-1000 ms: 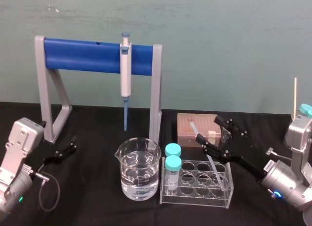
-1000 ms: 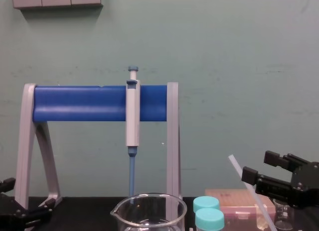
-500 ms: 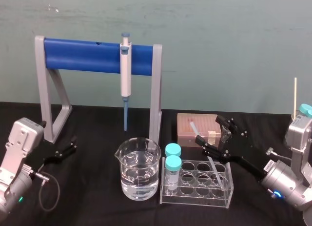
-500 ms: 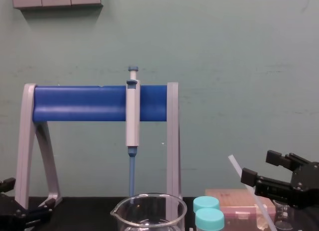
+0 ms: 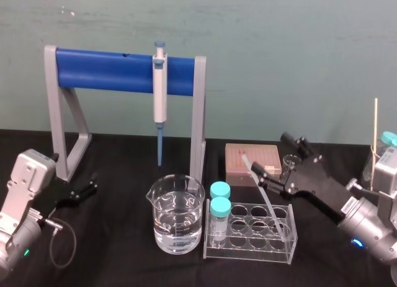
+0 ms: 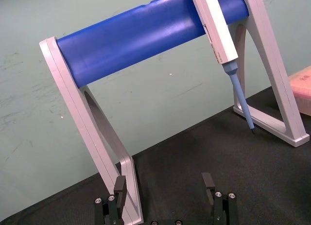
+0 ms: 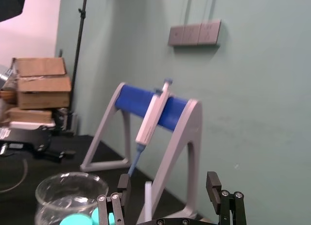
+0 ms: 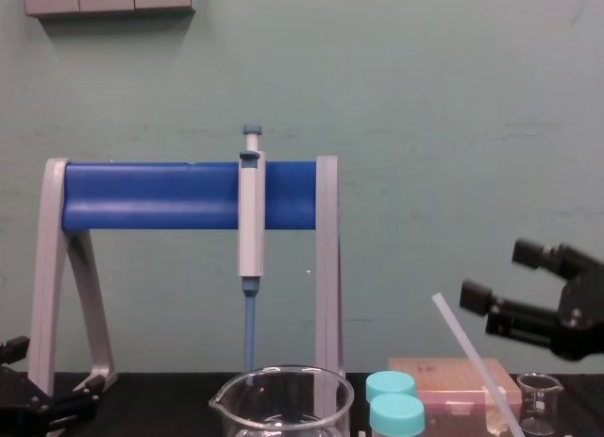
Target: Pick up the stirring rod with one hand, then place it down.
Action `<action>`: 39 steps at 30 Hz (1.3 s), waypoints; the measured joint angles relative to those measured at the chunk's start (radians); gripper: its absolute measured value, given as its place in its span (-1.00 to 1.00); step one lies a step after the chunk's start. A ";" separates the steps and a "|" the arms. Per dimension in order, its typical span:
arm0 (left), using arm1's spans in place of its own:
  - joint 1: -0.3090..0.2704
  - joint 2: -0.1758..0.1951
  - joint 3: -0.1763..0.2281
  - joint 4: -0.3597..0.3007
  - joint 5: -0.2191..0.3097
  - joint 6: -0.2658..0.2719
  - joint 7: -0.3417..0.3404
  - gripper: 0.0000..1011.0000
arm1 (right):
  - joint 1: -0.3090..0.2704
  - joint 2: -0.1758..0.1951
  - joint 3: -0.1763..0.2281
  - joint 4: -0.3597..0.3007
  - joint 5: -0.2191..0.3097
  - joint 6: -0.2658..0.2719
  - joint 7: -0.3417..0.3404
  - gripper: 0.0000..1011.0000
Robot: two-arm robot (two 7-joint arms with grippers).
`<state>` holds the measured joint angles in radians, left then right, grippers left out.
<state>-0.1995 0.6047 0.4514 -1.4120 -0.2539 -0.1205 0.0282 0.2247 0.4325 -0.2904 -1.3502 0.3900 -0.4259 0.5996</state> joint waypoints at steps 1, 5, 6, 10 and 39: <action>0.000 0.000 0.000 0.000 0.000 0.000 0.000 0.98 | -0.007 0.000 0.005 -0.012 -0.010 -0.007 -0.012 0.98; 0.000 0.000 0.000 0.000 0.000 0.000 0.000 0.98 | -0.038 -0.001 0.029 -0.061 -0.061 -0.031 -0.066 0.98; 0.000 0.000 0.000 0.000 0.000 0.000 0.000 0.98 | -0.045 -0.002 0.035 -0.070 -0.069 -0.032 -0.077 0.98; 0.000 0.000 0.000 0.000 0.000 0.000 0.000 0.98 | -0.076 -0.016 0.073 -0.104 -0.090 0.005 -0.144 0.98; 0.000 0.000 0.000 0.000 0.000 0.000 0.000 0.98 | -0.101 -0.076 0.152 -0.110 -0.077 0.487 -0.321 0.98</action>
<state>-0.1995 0.6047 0.4514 -1.4120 -0.2539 -0.1205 0.0283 0.1233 0.3566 -0.1384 -1.4605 0.3132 0.0609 0.2782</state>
